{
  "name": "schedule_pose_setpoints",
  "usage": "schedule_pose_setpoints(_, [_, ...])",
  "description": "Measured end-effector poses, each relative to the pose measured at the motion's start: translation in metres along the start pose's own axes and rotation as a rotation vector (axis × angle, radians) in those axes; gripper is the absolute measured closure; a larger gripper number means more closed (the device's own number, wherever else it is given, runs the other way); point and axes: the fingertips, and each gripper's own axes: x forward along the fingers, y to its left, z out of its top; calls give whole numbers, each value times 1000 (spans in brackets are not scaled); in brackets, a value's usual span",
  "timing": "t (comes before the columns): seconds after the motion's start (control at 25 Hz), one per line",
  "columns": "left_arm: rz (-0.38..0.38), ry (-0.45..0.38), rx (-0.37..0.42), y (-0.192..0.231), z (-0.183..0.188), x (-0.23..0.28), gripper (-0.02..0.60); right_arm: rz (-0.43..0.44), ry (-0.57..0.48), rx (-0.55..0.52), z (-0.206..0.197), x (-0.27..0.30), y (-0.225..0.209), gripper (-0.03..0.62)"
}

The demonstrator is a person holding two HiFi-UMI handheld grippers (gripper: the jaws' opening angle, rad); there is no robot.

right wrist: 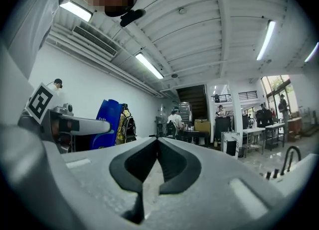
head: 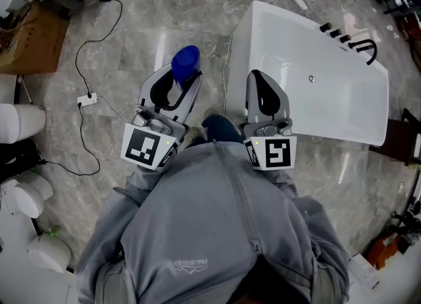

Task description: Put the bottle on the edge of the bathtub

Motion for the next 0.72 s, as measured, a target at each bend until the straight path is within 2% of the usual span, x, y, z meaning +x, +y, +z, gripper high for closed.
schedule_pose_setpoints(0.36, [-11,15,-4,20,-12,33,432,15,-25,0,-4,37,-14,591])
schedule_pose_setpoints(0.72, [-21,10,-1,80,-16,102,432,38,-26,1,-14,129,-50,591])
